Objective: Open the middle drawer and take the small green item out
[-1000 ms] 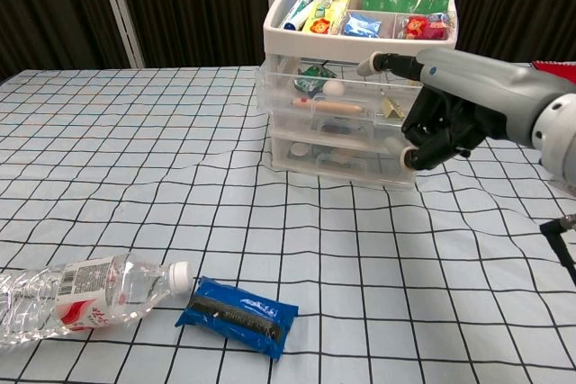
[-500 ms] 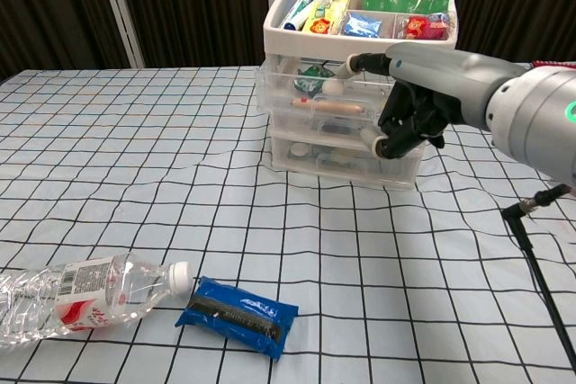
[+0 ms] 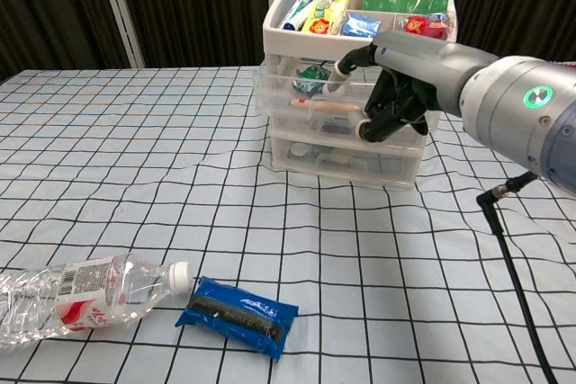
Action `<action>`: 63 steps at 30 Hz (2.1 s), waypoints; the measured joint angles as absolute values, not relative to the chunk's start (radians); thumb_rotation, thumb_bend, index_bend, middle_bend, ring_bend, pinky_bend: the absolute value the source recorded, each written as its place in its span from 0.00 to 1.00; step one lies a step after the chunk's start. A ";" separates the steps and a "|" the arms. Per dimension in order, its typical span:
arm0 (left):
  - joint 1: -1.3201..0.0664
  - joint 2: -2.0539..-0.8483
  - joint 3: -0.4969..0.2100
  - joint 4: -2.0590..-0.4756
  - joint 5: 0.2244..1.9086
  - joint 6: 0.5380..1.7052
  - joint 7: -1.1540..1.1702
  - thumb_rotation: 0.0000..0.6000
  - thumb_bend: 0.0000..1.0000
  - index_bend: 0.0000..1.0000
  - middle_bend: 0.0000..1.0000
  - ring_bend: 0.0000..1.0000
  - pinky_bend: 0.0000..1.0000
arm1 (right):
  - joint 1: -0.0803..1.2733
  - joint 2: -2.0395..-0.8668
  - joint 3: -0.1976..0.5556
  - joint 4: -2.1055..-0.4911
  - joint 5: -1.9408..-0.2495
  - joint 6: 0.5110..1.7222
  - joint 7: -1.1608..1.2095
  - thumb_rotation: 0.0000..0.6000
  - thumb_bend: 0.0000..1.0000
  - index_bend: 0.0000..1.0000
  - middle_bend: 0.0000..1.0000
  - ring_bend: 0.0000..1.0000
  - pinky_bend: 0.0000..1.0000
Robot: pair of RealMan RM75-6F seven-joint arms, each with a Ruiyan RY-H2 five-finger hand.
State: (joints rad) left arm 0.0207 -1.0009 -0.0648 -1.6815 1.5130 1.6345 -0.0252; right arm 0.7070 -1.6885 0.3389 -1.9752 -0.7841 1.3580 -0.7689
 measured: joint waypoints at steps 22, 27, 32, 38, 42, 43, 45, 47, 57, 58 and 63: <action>0.021 -1.000 -0.065 -1.683 1.512 1.634 -0.023 1.00 0.05 0.00 0.00 0.00 0.00 | 0.705 -1.684 0.292 -2.013 -0.826 1.403 -0.750 1.00 0.50 0.46 0.91 0.89 0.75; 0.022 -1.001 -0.063 -1.685 1.516 1.636 -0.017 1.00 0.05 0.00 0.00 0.00 0.00 | 0.693 -1.669 0.269 -2.048 -0.847 1.418 -0.747 1.00 0.50 0.47 0.91 0.89 0.75; 0.022 -1.002 -0.062 -1.686 1.519 1.636 -0.014 1.00 0.05 0.00 0.00 0.00 0.00 | 0.684 -1.658 0.246 -2.071 -0.865 1.427 -0.749 1.00 0.50 0.48 0.91 0.89 0.75; 0.022 -1.000 -0.061 -1.688 1.521 1.637 -0.016 1.00 0.05 0.00 0.00 0.00 0.00 | 0.679 -1.647 0.230 -2.091 -0.854 1.430 -0.764 1.00 0.50 0.48 0.91 0.89 0.75; 0.024 -0.998 -0.060 -1.687 1.524 1.640 -0.021 1.00 0.05 0.00 0.00 0.00 0.00 | 0.674 -1.644 0.224 -2.097 -0.860 1.438 -0.767 1.00 0.50 0.48 0.91 0.89 0.75; 0.025 -0.998 -0.060 -1.687 1.525 1.642 -0.023 1.00 0.05 0.00 0.00 0.00 0.00 | 0.671 -1.642 0.222 -2.098 -0.862 1.443 -0.766 1.00 0.50 0.48 0.91 0.89 0.75; 0.027 -0.996 -0.059 -1.687 1.529 1.646 -0.030 1.00 0.05 0.00 0.00 0.00 0.00 | 0.666 -1.639 0.218 -2.103 -0.863 1.450 -0.767 1.00 0.50 0.48 0.91 0.89 0.75; 0.027 -0.994 -0.058 -1.687 1.529 1.646 -0.033 1.00 0.05 0.00 0.00 0.00 0.00 | 0.662 -1.636 0.211 -2.109 -0.866 1.454 -0.768 1.00 0.50 0.48 0.91 0.89 0.75; 0.030 -0.990 -0.055 -1.691 1.533 1.648 -0.034 1.00 0.05 0.00 0.00 0.00 0.00 | 0.641 -1.633 0.180 -2.129 -0.894 1.474 -0.774 1.00 0.50 0.49 0.91 0.89 0.75; 0.030 -0.990 -0.055 -1.691 1.533 1.648 -0.035 1.00 0.05 0.00 0.00 0.00 0.00 | 0.639 -1.634 0.178 -2.129 -0.895 1.475 -0.776 1.00 0.50 0.49 0.91 0.89 0.75; 0.028 -0.989 -0.057 -1.689 1.526 1.641 -0.042 1.00 0.05 0.00 0.00 0.00 0.00 | 0.632 -1.635 0.172 -2.132 -0.902 1.484 -0.785 1.00 0.50 0.50 0.91 0.89 0.75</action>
State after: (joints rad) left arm 0.0278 -0.9886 -0.0567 -1.6886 1.5258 1.6409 -0.0417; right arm 0.6324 -1.6346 0.1716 -2.1318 -0.9016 1.4840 -0.7847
